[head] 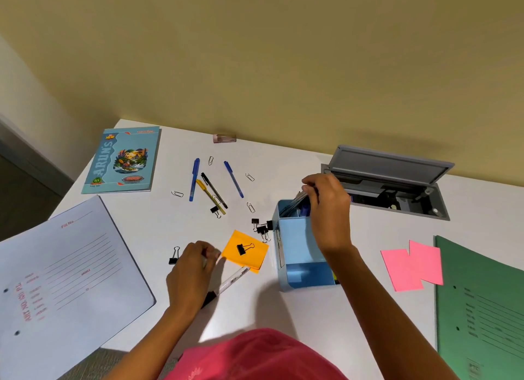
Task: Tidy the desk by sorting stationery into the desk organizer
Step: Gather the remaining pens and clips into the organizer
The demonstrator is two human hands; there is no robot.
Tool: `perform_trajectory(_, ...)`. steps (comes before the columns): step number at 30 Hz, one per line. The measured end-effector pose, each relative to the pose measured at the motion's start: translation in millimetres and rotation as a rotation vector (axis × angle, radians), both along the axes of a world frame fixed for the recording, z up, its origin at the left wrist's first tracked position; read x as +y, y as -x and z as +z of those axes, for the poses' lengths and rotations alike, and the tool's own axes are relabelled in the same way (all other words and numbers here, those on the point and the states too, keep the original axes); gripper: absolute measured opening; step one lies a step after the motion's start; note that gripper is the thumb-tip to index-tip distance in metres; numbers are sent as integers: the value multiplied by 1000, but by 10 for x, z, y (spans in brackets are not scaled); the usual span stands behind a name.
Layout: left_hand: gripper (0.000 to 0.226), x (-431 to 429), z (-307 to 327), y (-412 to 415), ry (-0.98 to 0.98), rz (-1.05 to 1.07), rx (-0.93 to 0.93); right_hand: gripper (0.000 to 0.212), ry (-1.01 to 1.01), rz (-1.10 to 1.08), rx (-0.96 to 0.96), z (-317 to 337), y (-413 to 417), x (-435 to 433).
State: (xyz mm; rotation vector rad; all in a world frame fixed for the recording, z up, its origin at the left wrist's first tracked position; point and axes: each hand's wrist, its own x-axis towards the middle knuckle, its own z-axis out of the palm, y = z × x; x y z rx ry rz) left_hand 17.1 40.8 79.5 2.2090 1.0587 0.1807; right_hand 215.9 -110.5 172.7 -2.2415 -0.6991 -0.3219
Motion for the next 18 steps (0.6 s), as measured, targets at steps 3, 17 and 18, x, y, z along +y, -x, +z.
perform_trajectory(3, 9, 26, -79, 121, 20, -1, 53, 12, 93, 32, -17, -105, -52, 20)
perform_trajectory(17, 10, -21, -223, 229, 43, -18, 78, 34, 277, 48, -28, -465, -138, 95)
perform_trajectory(18, 10, -25, -217, 225, 42, -22, 81, 35, 253, 49, -35, -465, -138, 96)
